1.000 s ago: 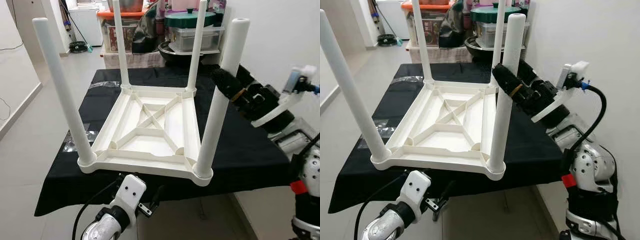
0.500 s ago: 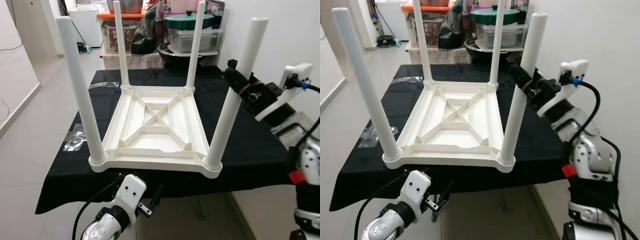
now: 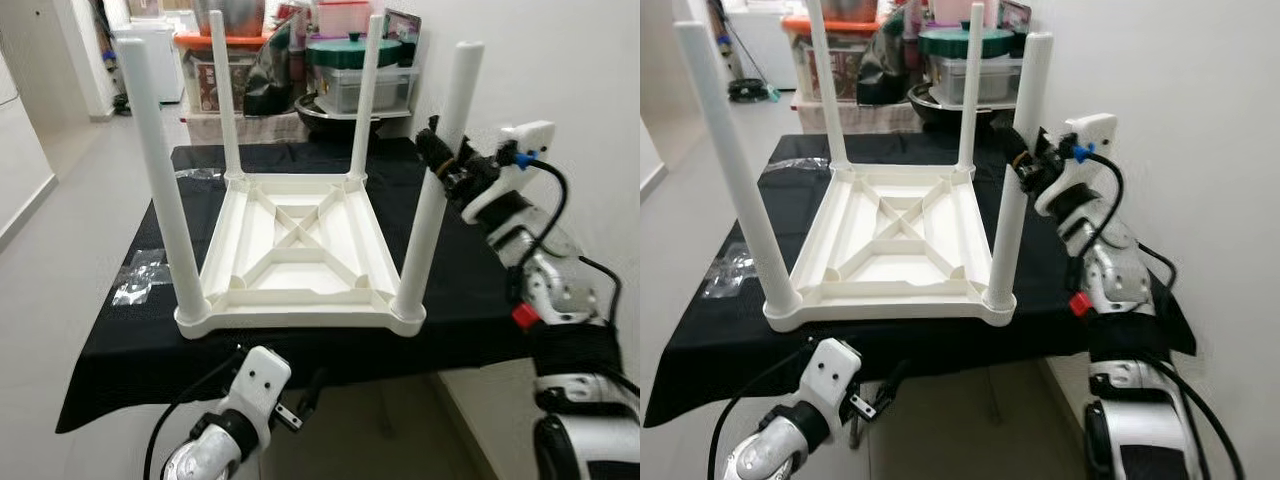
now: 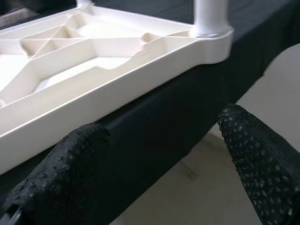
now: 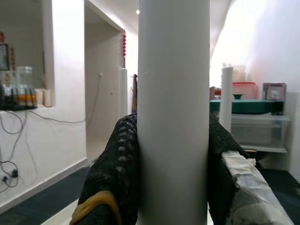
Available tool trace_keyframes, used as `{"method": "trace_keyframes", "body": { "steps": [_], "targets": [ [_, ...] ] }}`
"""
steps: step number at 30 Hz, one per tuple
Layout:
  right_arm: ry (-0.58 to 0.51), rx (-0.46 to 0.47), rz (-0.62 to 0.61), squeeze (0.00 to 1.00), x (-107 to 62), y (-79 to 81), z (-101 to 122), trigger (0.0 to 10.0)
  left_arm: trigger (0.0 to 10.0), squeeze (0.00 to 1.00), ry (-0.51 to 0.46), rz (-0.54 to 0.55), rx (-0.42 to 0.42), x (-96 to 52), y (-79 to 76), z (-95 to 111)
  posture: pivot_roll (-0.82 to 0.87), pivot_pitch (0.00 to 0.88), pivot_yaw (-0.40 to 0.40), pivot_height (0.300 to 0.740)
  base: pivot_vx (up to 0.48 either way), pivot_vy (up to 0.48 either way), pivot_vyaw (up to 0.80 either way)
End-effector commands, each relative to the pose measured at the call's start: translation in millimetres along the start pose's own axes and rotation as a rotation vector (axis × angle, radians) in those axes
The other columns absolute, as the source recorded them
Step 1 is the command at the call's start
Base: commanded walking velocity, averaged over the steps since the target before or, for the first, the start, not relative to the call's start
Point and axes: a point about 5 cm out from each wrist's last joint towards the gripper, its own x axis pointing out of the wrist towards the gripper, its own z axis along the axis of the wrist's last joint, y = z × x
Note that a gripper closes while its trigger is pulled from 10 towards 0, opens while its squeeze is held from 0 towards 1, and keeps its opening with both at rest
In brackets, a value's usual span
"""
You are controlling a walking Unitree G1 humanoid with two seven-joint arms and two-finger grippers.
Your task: Building children table
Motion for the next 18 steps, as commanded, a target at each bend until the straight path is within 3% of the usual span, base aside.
{"method": "trace_keyframes", "body": {
  "steps": [1,8,18],
  "targets": [
    [0.040,-0.033,-0.019,0.00,1.3,-1.2,-8.1,0.0,10.0,0.00,0.018,-0.003,0.007,-0.5,0.2,-2.6,0.04,0.000,-0.049,0.740,0.000,0.000,0.00],
    [-0.057,-0.035,0.014,0.00,34.0,9.8,14.2,0.0,10.0,0.00,0.019,-0.009,0.000,-2.2,-1.8,-1.5,0.04,0.021,-0.050,0.740,0.000,0.000,0.00],
    [-0.117,-0.030,0.013,0.00,63.1,19.5,43.0,0.0,10.0,0.00,0.020,-0.009,-0.004,-4.0,-3.1,0.2,0.04,0.037,-0.058,0.740,0.000,0.000,0.00]
  ]
}}
